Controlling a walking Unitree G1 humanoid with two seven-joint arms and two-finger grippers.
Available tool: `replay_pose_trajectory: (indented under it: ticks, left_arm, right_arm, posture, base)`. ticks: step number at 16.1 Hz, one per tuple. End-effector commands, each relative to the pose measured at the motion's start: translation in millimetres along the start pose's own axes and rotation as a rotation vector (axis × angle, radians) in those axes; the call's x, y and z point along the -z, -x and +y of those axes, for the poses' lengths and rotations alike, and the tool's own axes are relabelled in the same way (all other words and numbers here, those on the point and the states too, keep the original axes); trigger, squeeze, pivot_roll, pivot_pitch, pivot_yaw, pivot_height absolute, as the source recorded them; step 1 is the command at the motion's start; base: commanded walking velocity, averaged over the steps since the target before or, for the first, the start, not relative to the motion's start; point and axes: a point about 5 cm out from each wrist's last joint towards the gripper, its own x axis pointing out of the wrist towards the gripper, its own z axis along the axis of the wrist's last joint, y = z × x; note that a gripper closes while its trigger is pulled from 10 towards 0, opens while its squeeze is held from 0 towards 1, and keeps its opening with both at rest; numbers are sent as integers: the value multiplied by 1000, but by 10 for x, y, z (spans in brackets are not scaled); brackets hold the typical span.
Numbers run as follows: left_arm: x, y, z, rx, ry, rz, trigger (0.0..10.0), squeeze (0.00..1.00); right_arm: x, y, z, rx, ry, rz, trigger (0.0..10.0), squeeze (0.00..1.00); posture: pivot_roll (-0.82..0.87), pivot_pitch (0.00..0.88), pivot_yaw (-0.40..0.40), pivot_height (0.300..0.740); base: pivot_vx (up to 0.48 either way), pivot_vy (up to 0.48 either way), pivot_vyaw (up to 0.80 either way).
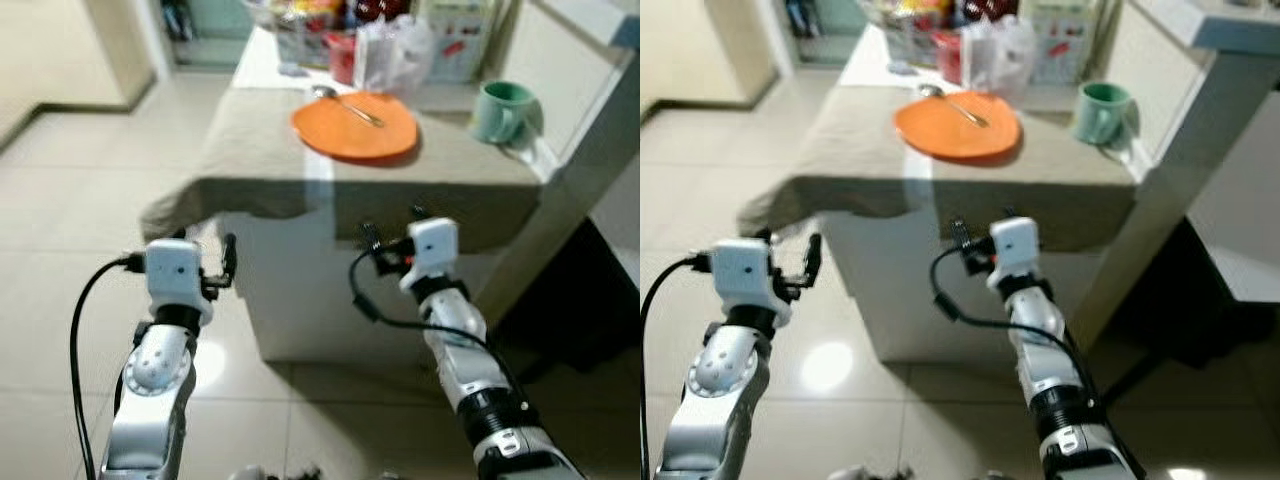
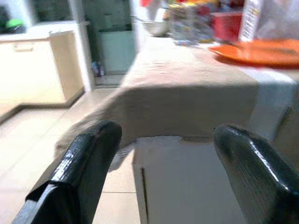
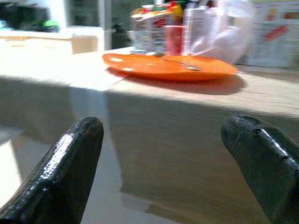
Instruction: Setting the table
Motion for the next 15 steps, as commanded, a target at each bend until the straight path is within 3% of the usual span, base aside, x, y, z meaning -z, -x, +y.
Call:
replay_pose_trajectory:
  ticks: [1,2,3,4,11,15]
  left_arm:
    - [-18,-38,129,-58,16,-6,10000,0]
    - [-15,-40,148,-63,12,-5,10000,0]
    - [-15,-34,256,-113,41,-6,10000,0]
    - [-19,-34,273,-113,36,-5,10000,0]
    - [-86,-69,163,-68,28,-31,10000,0]
    - [-372,-91,154,-83,51,-53,10000,0]
  right_arm:
    - [83,6,-118,87,-39,58,10000,0]
    - [93,8,-136,99,-43,65,10000,0]
    - [125,23,-325,206,-56,95,10000,0]
    - [124,31,-379,232,-50,101,10000,0]
    - [-50,-22,-220,169,-4,11,10000,0]
    - [-329,-149,-202,131,-17,-40,10000,0]
  posture:
    - [5,21,13,740]
    - [4,20,13,740]
    - [3,14,14,740]
    - [2,12,14,740]
    - [-6,10,12,740]
    - [-11,15,19,740]
  base:
    - [0,0,0]
    - [0,0,0]
    - [0,0,0]
    - [0,0,0]
    - [0,0,0]
    - [0,0,0]
